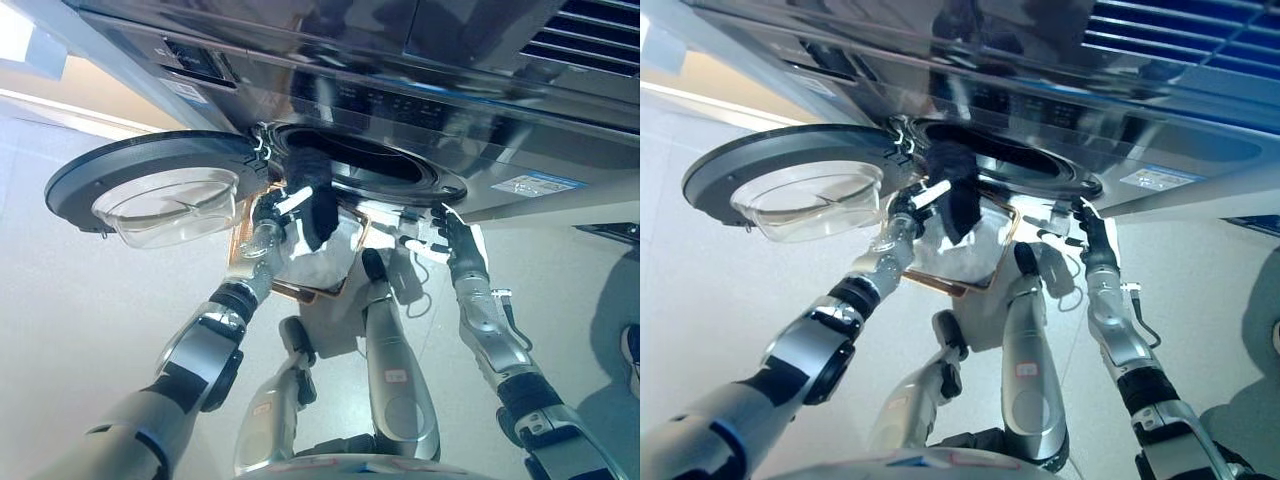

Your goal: Put the clothes in the basket into the washing machine.

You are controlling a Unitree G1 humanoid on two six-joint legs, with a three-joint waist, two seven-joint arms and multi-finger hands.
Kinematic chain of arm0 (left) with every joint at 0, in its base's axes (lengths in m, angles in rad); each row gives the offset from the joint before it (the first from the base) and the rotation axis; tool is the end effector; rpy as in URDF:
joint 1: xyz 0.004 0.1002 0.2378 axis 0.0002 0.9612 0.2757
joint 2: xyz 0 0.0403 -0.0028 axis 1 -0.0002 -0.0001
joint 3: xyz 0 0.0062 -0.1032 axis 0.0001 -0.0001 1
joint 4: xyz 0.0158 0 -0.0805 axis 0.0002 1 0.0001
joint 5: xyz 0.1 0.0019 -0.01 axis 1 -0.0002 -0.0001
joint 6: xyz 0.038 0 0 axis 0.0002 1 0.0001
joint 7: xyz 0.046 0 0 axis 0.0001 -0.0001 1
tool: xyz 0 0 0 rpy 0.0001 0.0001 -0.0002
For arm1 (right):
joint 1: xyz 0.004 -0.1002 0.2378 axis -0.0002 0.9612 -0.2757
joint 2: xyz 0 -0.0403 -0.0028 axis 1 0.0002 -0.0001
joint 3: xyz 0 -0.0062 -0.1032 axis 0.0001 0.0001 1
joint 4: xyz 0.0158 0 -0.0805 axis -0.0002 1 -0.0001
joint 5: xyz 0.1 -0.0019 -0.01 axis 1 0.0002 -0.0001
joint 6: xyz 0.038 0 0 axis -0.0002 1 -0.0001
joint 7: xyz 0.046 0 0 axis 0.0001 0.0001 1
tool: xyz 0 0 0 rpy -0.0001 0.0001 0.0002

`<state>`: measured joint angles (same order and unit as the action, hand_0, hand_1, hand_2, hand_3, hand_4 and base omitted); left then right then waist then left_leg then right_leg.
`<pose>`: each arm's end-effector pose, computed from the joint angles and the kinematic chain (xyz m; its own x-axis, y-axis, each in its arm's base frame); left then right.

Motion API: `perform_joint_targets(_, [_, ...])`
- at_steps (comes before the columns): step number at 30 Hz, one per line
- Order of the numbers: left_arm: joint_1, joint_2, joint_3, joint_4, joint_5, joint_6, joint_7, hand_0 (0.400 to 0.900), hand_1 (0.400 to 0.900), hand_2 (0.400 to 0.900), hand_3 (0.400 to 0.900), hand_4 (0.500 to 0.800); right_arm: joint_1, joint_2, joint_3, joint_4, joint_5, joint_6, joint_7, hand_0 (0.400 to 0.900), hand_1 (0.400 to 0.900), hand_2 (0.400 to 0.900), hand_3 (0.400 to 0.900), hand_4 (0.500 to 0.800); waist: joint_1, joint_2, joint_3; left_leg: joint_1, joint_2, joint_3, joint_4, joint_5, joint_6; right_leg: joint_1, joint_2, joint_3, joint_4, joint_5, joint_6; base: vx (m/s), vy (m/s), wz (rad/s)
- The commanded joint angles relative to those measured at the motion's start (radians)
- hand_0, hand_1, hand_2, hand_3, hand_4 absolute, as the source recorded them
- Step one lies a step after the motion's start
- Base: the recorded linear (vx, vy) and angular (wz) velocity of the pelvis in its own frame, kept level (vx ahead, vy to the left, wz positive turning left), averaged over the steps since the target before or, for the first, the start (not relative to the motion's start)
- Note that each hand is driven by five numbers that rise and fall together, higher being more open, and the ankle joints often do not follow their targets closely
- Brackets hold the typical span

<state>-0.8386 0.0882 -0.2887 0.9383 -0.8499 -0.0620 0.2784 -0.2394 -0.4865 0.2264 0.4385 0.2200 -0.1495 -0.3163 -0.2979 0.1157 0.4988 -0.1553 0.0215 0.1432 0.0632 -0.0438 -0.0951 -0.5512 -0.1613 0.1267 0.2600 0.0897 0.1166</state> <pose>0.3333 0.0922 0.0874 0.9707 -0.0081 -0.2401 -0.0950 0.9051 -0.4146 0.2418 -0.2230 0.0345 0.9783 -0.2066 -0.0156 0.1900 0.9246 -0.3302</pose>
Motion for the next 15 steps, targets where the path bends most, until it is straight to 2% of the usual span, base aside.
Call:
perform_joint_targets(1, [-0.011, -0.055, 0.078, 0.018, -0.105, -0.086, -0.039, 0.400, 0.400, 0.400, 0.400, 0.500, 0.112, 0.001, -0.026, -0.076, 0.025, -0.040, 0.007, 0.900, 0.900, 0.900, 0.900, 0.800, -0.035, 0.024, -0.127, -0.021, 0.092, -0.055, 0.103, -0.071, -0.051, -0.028, -0.047, 0.034, -0.031, 0.051, 0.104, 0.03, 0.020, -0.10])
perform_joint_targets(4, [-0.035, -0.065, 0.096, 0.033, -0.138, -0.090, -0.051, 0.400, 0.400, 0.400, 0.400, 0.500, 0.119, 0.007, -0.020, -0.096, 0.034, -0.044, 0.013, 0.900, 0.900, 0.900, 0.900, 0.800, -0.048, 0.029, -0.129, -0.021, 0.094, -0.044, 0.088, -0.066, -0.053, -0.049, -0.040, 0.044, -0.030, 0.050, 0.104, 0.02, 0.019, -0.15])
perform_joint_targets(8, [-0.108, -0.046, 0.125, 0.040, -0.164, -0.109, -0.057, 0.400, 0.400, 0.400, 0.400, 0.500, 0.140, 0.006, -0.005, -0.138, 0.041, -0.051, 0.034, 0.900, 0.900, 0.900, 0.900, 0.800, -0.071, 0.029, -0.124, -0.029, 0.101, -0.025, 0.072, -0.056, -0.062, -0.101, -0.024, 0.061, -0.014, 0.043, 0.100, 0.01, -0.013, -0.18])
perform_joint_targets(11, [-0.177, -0.018, 0.127, 0.020, -0.185, -0.126, -0.060, 0.400, 0.400, 0.400, 0.400, 0.500, 0.159, -0.003, -0.008, -0.165, 0.035, -0.055, 0.041, 0.900, 0.900, 0.900, 0.900, 0.800, -0.085, 0.031, -0.127, -0.031, 0.112, -0.012, 0.053, -0.042, -0.073, -0.126, -0.010, 0.065, -0.012, 0.037, 0.099, 0.03, -0.051, -0.17])
perform_joint_targets(15, [-0.270, -0.007, 0.110, -0.010, -0.223, -0.146, -0.069, 0.400, 0.400, 0.400, 0.400, 0.500, 0.183, -0.019, -0.034, -0.191, 0.027, -0.059, 0.043, 0.900, 0.900, 0.900, 0.900, 0.800, -0.103, 0.031, -0.131, -0.031, 0.135, 0.001, 0.030, -0.028, -0.084, -0.159, 0.012, 0.064, 0.001, 0.028, 0.098, 0.05, -0.066, -0.12])
